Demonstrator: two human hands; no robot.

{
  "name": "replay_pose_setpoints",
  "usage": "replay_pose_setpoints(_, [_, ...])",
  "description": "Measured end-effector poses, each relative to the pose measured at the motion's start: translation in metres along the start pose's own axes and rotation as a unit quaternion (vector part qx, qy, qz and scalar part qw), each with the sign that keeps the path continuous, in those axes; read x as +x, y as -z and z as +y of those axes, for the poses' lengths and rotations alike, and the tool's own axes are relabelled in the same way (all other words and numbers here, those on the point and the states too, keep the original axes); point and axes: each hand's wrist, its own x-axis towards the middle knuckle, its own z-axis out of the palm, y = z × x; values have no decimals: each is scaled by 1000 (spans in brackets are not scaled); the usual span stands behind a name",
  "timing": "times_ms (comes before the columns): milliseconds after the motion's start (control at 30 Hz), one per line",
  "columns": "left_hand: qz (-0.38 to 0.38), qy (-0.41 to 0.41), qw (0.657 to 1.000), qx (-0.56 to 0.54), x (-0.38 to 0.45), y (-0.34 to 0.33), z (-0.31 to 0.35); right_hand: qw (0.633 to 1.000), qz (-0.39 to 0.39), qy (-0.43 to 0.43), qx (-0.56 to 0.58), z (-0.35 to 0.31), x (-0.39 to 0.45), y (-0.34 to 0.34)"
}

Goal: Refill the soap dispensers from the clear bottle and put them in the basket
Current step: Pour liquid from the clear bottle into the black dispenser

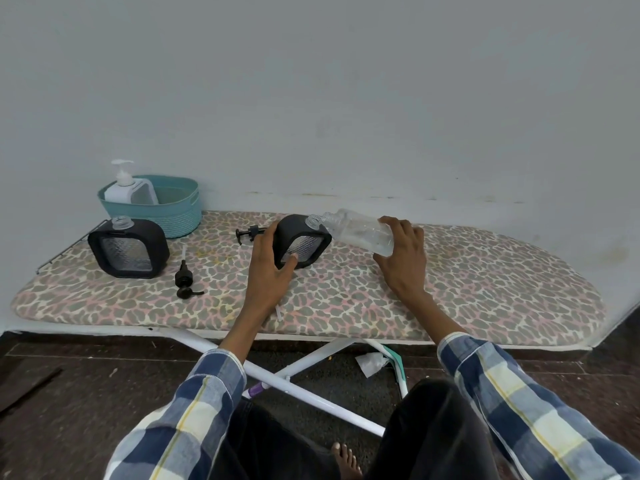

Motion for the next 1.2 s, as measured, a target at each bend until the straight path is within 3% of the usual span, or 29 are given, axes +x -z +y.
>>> replay_pose_setpoints(1200, [-8,-30,999,11,4,0,-6,993,-21,71,-93,-1,30,26])
